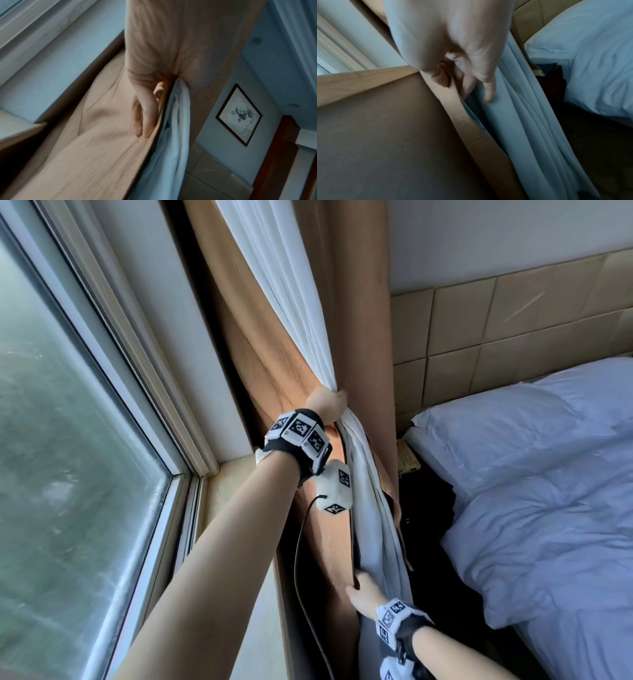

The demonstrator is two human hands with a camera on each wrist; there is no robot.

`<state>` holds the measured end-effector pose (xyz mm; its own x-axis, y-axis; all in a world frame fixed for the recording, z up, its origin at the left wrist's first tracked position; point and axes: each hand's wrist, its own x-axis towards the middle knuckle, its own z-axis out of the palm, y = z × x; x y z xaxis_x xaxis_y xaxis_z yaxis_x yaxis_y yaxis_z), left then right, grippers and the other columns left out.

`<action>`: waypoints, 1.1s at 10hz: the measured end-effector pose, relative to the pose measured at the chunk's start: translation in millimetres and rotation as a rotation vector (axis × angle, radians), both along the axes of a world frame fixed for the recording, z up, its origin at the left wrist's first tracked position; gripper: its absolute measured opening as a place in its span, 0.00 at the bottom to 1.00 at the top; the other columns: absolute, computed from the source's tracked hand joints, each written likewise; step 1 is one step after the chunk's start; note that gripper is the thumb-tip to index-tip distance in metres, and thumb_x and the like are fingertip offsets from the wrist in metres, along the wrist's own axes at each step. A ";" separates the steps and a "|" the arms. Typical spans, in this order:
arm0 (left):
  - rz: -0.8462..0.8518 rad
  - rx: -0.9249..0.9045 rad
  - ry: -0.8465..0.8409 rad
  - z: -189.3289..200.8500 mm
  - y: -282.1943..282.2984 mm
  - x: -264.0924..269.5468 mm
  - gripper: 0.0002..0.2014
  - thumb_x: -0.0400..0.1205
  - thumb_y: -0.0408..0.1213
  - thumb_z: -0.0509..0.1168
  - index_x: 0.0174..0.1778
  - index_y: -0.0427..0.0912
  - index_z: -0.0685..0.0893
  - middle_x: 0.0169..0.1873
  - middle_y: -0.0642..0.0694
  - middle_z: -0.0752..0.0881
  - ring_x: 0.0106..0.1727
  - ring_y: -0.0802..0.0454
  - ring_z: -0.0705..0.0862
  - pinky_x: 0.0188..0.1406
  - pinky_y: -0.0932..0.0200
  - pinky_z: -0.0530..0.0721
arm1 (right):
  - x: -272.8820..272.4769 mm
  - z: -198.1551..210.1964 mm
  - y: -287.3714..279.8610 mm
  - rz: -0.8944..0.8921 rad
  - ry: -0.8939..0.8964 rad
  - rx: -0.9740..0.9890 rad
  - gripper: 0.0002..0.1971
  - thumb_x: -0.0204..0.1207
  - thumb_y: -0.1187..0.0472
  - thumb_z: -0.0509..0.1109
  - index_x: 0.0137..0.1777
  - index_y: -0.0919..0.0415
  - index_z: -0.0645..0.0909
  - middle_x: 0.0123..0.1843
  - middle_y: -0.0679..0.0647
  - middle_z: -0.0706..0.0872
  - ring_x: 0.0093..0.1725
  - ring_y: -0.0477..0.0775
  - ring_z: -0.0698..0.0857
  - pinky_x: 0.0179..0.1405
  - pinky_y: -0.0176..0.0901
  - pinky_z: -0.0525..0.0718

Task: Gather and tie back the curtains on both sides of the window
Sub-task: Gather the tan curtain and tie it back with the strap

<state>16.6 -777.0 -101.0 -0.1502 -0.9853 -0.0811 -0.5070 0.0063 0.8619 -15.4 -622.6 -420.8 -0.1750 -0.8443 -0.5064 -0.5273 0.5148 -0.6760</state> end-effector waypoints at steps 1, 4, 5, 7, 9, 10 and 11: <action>-0.004 -0.012 -0.042 1.6 -5.4 -2.9 0.20 0.85 0.39 0.57 0.66 0.29 0.78 0.57 0.32 0.84 0.58 0.34 0.85 0.58 0.44 0.85 | -8.2 -2.1 10.0 -0.045 -0.079 0.107 0.10 0.81 0.56 0.58 0.58 0.60 0.71 0.59 0.57 0.78 0.56 0.57 0.79 0.54 0.40 0.74; 0.004 0.004 -0.147 6.8 -17.6 -1.0 0.15 0.86 0.40 0.59 0.61 0.31 0.75 0.62 0.34 0.82 0.54 0.38 0.86 0.41 0.55 0.89 | -18.0 37.0 47.0 0.087 -0.436 0.258 0.21 0.62 0.46 0.78 0.48 0.56 0.74 0.45 0.45 0.77 0.51 0.46 0.80 0.51 0.32 0.75; 0.020 -0.024 -0.151 5.6 -22.2 5.9 0.07 0.86 0.40 0.58 0.49 0.39 0.74 0.64 0.29 0.81 0.64 0.32 0.82 0.63 0.42 0.82 | -41.2 10.7 47.8 0.294 -0.086 0.233 0.16 0.65 0.51 0.79 0.39 0.52 0.73 0.39 0.45 0.79 0.50 0.54 0.85 0.37 0.31 0.78; 0.061 0.070 -0.097 6.8 -18.2 8.2 0.20 0.86 0.41 0.58 0.69 0.31 0.70 0.62 0.37 0.81 0.55 0.36 0.87 0.46 0.50 0.90 | -86.3 -3.8 66.7 0.215 0.356 0.200 0.21 0.74 0.53 0.67 0.66 0.61 0.77 0.66 0.58 0.80 0.63 0.60 0.83 0.55 0.44 0.80; 0.054 0.020 -0.139 7.5 -12.0 5.0 0.22 0.85 0.43 0.58 0.70 0.30 0.72 0.63 0.35 0.82 0.58 0.37 0.85 0.55 0.50 0.85 | -97.0 -13.9 70.2 0.123 0.348 0.073 0.30 0.70 0.40 0.71 0.66 0.59 0.75 0.64 0.56 0.81 0.61 0.58 0.83 0.57 0.46 0.80; 0.024 0.030 -0.136 7.4 -7.8 3.8 0.21 0.84 0.44 0.58 0.67 0.32 0.74 0.59 0.35 0.84 0.54 0.37 0.87 0.51 0.46 0.88 | -89.9 -16.3 55.3 0.055 0.358 0.066 0.41 0.78 0.46 0.68 0.83 0.60 0.51 0.76 0.64 0.70 0.73 0.63 0.74 0.69 0.48 0.73; 0.024 0.032 -0.128 5.3 -6.8 4.8 0.21 0.85 0.44 0.58 0.67 0.32 0.75 0.57 0.36 0.84 0.55 0.37 0.87 0.57 0.44 0.87 | -73.7 -4.8 40.7 0.013 0.322 0.102 0.34 0.81 0.55 0.66 0.80 0.66 0.54 0.74 0.65 0.73 0.69 0.62 0.79 0.65 0.48 0.78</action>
